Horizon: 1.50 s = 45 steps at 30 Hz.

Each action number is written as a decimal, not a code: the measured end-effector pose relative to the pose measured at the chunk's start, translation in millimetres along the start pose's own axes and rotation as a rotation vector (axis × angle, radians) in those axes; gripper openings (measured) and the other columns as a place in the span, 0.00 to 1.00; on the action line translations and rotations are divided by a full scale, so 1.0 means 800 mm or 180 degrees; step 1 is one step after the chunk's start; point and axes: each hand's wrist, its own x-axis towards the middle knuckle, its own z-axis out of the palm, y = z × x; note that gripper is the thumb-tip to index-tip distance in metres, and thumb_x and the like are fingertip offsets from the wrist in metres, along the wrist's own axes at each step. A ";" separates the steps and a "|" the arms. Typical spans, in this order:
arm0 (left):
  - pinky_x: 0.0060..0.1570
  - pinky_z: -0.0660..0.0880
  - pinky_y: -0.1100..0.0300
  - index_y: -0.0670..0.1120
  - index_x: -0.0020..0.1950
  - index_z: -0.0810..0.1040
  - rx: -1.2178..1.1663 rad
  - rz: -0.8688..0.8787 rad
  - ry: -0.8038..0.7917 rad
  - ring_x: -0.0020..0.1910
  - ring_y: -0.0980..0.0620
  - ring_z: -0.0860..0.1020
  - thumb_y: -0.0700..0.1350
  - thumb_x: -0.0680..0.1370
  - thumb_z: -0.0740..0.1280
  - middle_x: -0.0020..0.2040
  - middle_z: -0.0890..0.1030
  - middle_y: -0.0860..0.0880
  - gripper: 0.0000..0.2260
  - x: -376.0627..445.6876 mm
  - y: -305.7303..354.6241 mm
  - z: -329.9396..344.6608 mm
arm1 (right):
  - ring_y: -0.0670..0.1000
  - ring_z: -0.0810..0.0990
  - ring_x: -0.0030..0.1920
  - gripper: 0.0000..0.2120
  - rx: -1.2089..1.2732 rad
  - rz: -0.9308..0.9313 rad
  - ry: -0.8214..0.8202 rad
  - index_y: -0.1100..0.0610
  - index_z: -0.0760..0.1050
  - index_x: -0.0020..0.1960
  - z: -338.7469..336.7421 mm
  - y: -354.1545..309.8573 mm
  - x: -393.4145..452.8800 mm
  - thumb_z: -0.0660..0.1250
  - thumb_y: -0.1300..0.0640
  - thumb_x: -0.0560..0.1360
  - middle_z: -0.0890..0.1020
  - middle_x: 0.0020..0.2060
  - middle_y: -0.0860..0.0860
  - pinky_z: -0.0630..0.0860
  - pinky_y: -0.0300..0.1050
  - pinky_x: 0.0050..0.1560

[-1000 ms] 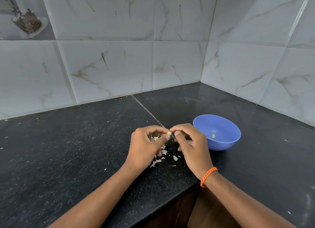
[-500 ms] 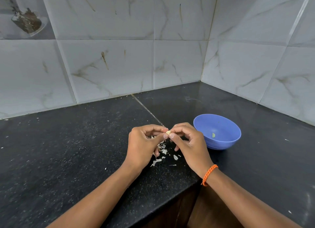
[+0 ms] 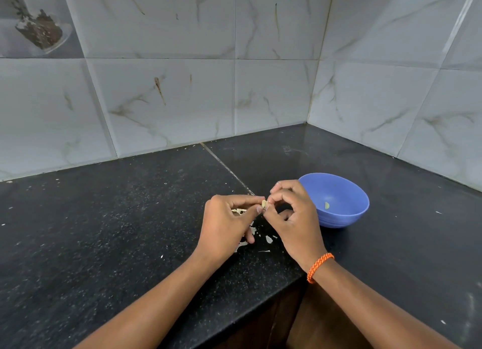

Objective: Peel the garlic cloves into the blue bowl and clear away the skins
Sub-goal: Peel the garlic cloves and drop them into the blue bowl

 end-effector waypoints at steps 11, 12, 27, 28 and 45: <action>0.25 0.71 0.60 0.45 0.58 0.87 -0.0630 -0.0216 -0.0161 0.25 0.46 0.78 0.38 0.82 0.74 0.47 0.90 0.46 0.06 0.004 -0.001 -0.008 | 0.49 0.80 0.50 0.03 0.0100 0.0070 -0.0116 0.55 0.82 0.47 0.000 -0.004 -0.001 0.76 0.61 0.78 0.74 0.56 0.48 0.76 0.35 0.37; 0.26 0.71 0.59 0.45 0.58 0.87 -0.0677 -0.0231 -0.0170 0.25 0.46 0.78 0.38 0.82 0.73 0.47 0.90 0.45 0.06 0.004 -0.001 -0.008 | 0.49 0.80 0.49 0.04 0.0119 0.0065 -0.0124 0.55 0.82 0.47 0.000 -0.004 -0.001 0.75 0.61 0.78 0.74 0.56 0.48 0.77 0.37 0.36; 0.26 0.72 0.59 0.49 0.59 0.88 -0.0642 -0.0169 0.0051 0.26 0.46 0.78 0.34 0.84 0.68 0.47 0.88 0.45 0.13 0.008 -0.004 -0.010 | 0.51 0.81 0.52 0.11 -0.0056 0.0237 -0.0043 0.53 0.82 0.42 0.002 0.002 0.000 0.70 0.54 0.83 0.76 0.51 0.46 0.81 0.51 0.46; 0.26 0.72 0.59 0.49 0.58 0.88 -0.0633 -0.0184 0.0084 0.26 0.46 0.77 0.34 0.84 0.68 0.46 0.88 0.46 0.13 0.008 -0.004 -0.010 | 0.50 0.81 0.52 0.09 -0.0196 0.0167 -0.0038 0.52 0.82 0.42 0.002 0.002 0.001 0.74 0.53 0.80 0.76 0.50 0.45 0.79 0.45 0.46; 0.27 0.69 0.67 0.50 0.58 0.89 -0.0482 -0.0068 0.0166 0.29 0.44 0.77 0.34 0.84 0.68 0.46 0.88 0.45 0.14 0.010 -0.007 -0.014 | 0.49 0.81 0.56 0.09 -0.0255 0.0155 -0.0260 0.51 0.85 0.48 0.004 0.007 0.002 0.68 0.56 0.84 0.76 0.52 0.45 0.79 0.44 0.47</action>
